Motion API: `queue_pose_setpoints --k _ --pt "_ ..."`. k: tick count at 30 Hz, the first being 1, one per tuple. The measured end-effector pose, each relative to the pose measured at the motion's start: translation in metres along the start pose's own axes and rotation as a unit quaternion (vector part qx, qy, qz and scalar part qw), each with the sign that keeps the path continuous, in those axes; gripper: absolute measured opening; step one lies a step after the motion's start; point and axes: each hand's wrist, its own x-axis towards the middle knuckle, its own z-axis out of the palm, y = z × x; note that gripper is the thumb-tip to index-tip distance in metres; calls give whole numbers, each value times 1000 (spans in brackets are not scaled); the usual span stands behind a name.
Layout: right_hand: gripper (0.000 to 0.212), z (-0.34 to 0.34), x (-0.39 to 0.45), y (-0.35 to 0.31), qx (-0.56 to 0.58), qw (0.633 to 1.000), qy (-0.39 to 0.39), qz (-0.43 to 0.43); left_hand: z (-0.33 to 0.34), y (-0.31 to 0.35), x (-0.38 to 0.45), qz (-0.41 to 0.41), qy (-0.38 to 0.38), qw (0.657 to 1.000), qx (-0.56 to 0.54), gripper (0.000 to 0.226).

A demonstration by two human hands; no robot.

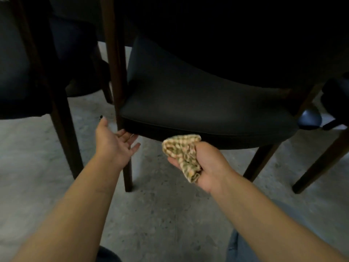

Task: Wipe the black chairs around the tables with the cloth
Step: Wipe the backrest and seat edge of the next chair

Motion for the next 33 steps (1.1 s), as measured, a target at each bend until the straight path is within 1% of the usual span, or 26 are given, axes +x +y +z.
queue_pose_setpoints --k 1,2,3,4,5,6,7,8,9,10,11,12,14,16,19,20,21,22,24,27,28,32,33 --pt "31 15 -2 -1 -46 998 -23 -24 -5 4 0 -7 19 1000 -16 78" --pt "31 32 -3 -1 -103 991 -46 -67 -9 8 0 -14 30 999 -31 77" --pt "29 49 -2 -1 -173 973 -63 -137 -12 10 -1 -18 34 998 -42 76" --pt "26 66 1 -1 -253 934 -79 -241 -14 11 -2 -15 38 998 -46 75" --pt "27 80 6 -1 -338 857 -92 -377 -15 12 -3 -9 43 998 -46 74" --pt "34 91 15 -1 -425 740 -111 -510 -16 12 -4 -3 48 998 -43 73" --pt "39 98 28 -2 -521 586 -127 -608 -16 11 -6 3 56 998 -42 72" --pt "41 102 42 -4 -614 407 -138 -663 -16 11 -7 6 62 997 -40 71" --pt "42 103 54 -5 -701 231 -142 -659 -15 10 -7 7 64 997 -38 70" --pt "42 103 66 -5 -770 96 -138 -616 -14 9 -7 6 62 997 -35 70" --pt "42 102 74 -4 -807 9 -131 -576 -13 7 -6 3 59 998 -31 70" --pt "40 101 80 -3 -822 -41 -126 -554 -12 7 -5 1 57 998 -27 70" --pt "39 100 84 -2 -838 -83 -118 -526 -9 4 -4 4 59 998 -16 70" --pt "38 91 86 -4 -825 -125 -130 -535 -5 3 -2 16 56 998 -2 66" --pt "37 60 86 -14 -799 -201 -142 -549 2 -1 -3 29 38 998 27 52" --pt "38 46 85 -18 -793 -222 -145 -549 5 -3 -5 36 34 998 44 47" --pt "38 30 84 -24 -790 -233 -148 -547 7 -6 -6 41 31 997 59 43" --pt "39 15 82 -30 -788 -229 -156 -549 10 -9 -8 44 26 996 73 40" --pt "38 -11 74 -45 -778 -201 -180 -568 17 -17 -10 39 5 995 89 37" --pt "33 -47 65 -67 -766 -125 -245 -581 33 -35 -15 6 -31 995 90 40" --pt "34 -59 62 -75 -764 -110 -260 -580 40 -42 -17 -6 -42 995 92 40" --pt "35 -115 53 -105 -777 -92 -259 -566 60 -68 -19 -46 -86 990 101 39" --pt "34 -128 51 -110 -783 -87 -254 -561 63 -73 -18 -54 -96 989 98 43"
